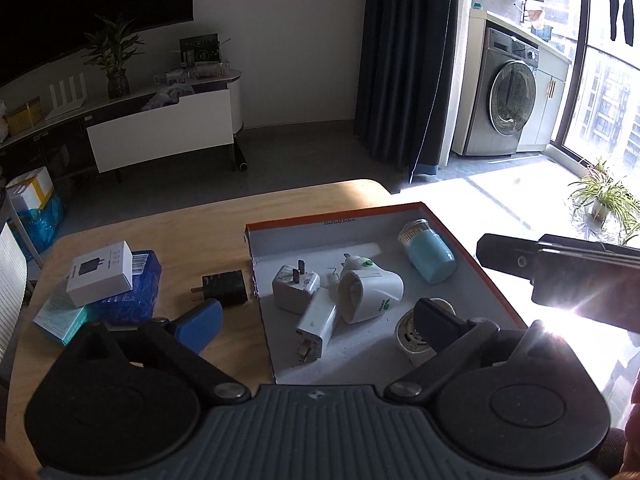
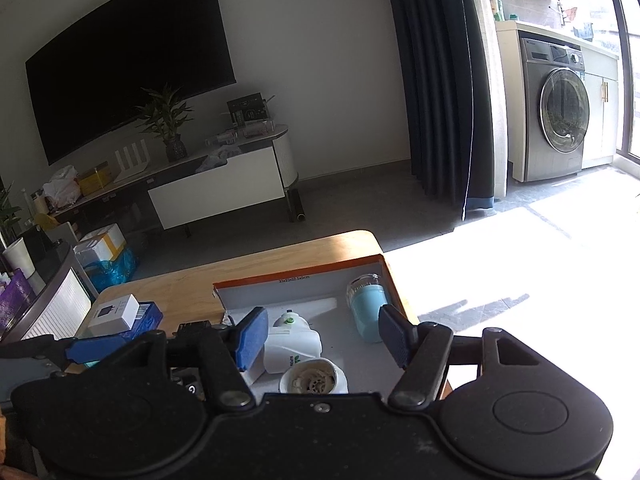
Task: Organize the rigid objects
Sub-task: 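Release the diffuser into the box with the right gripper while the left gripper releases the bottle, then move both open grippers back from the box toward the table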
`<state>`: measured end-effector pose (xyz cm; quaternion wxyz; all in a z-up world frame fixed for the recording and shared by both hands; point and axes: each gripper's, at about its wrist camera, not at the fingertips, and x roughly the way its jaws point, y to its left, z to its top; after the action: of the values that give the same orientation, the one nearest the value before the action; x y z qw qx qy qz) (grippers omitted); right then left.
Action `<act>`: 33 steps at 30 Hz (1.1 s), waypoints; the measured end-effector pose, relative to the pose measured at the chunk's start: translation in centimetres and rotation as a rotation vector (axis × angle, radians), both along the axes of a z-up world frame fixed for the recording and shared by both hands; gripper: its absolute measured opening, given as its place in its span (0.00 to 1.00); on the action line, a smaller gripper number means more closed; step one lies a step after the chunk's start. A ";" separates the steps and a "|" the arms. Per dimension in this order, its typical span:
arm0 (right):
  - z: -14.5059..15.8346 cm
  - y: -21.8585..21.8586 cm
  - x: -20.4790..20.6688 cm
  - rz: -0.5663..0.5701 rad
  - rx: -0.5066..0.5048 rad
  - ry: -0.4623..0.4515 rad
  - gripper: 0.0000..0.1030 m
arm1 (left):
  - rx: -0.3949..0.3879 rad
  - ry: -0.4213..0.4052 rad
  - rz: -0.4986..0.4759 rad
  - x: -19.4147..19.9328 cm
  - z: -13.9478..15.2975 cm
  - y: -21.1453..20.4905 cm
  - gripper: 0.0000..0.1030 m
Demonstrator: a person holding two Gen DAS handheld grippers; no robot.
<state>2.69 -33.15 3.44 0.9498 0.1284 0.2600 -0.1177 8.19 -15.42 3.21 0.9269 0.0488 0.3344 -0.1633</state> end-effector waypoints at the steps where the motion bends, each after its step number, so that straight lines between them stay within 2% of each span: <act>1: 0.1 0.3 0.1 0.008 -0.004 0.000 0.74 | 0.004 0.005 0.007 0.1 0.0 0.2 1.00; 7: 0.1 1.7 0.7 0.043 -0.010 0.007 0.75 | 0.038 0.004 0.065 0.1 0.0 1.9 1.00; 33: -0.8 9.6 4.3 0.232 -0.025 0.064 0.75 | 0.027 0.060 0.265 0.6 -1.3 11.5 1.00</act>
<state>7.03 -23.50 2.63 0.9497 0.0816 0.3020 -0.0142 8.82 -3.93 1.94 0.9292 0.0117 0.3677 -0.0362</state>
